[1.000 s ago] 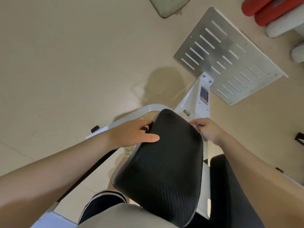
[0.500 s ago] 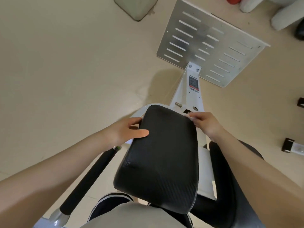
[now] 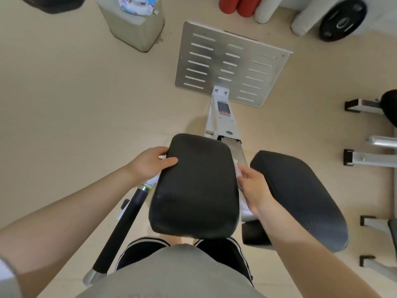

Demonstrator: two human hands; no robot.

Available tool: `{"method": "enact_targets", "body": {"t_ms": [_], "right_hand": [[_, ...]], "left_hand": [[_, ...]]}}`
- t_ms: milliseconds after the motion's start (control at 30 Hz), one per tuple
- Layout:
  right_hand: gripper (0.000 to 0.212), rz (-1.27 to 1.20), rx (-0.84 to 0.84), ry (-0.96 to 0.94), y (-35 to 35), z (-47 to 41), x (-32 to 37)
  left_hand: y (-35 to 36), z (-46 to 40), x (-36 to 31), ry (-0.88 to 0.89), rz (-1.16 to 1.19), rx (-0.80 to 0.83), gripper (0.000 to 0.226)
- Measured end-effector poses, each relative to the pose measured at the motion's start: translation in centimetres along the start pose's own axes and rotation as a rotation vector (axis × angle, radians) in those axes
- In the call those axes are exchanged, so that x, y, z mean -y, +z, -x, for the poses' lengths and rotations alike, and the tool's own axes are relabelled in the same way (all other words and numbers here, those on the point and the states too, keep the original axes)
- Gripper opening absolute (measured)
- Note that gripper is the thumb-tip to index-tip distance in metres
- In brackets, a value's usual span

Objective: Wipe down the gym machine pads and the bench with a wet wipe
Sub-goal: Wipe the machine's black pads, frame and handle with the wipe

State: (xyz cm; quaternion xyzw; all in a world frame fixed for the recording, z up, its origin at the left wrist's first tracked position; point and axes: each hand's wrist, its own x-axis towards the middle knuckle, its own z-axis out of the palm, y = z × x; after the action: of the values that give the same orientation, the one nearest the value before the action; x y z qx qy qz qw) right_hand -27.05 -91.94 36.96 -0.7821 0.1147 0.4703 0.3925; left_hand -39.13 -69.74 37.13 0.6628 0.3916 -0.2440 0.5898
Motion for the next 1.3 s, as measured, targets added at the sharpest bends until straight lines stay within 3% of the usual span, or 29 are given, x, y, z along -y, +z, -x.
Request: {"method": "enact_targets", "body": {"t_ms": [200, 367, 633, 767, 900, 1033, 1167, 1300], "right_hand": [[0.034, -0.038, -0.11, -0.003, 1.6, 0.7, 2.4], [0.024, 0.023, -0.079, -0.205, -0.4, 7.7, -1.5], [0.027, -0.008, -0.289, -0.213, 0.8, 8.9, -5.5], [0.026, 0.011, -0.342, -0.21, 1.9, 8.5, -6.6], [0.019, -0.22, -0.412, -0.288, 1.9, 9.5, -7.2], [0.024, -0.16, -0.464, -0.416, 2.6, 9.7, -7.8], [0.024, -0.151, -0.473, -0.294, 4.6, 9.2, -13.8], [0.026, -0.453, -0.482, -0.091, 6.6, 9.4, -14.7]], "left_hand": [[1.2, 1.8, 0.5, -0.087, 0.127, -0.133, 0.031], [1.9, 5.0, 0.9, 0.001, 0.216, -0.131, 0.014], [3.5, 8.2, 3.3, 0.119, 0.166, -0.085, 0.043], [5.4, 9.3, 5.1, 0.104, 0.131, -0.362, 0.061], [7.7, 10.7, 8.0, 0.155, 0.228, -0.399, 0.052], [9.4, 11.5, 10.2, 0.248, 0.237, -0.356, 0.052], [10.6, 11.0, 11.6, 0.246, 0.18, -0.449, 0.058], [11.5, 10.6, 11.4, 0.148, 0.311, -0.509, 0.048]]}}
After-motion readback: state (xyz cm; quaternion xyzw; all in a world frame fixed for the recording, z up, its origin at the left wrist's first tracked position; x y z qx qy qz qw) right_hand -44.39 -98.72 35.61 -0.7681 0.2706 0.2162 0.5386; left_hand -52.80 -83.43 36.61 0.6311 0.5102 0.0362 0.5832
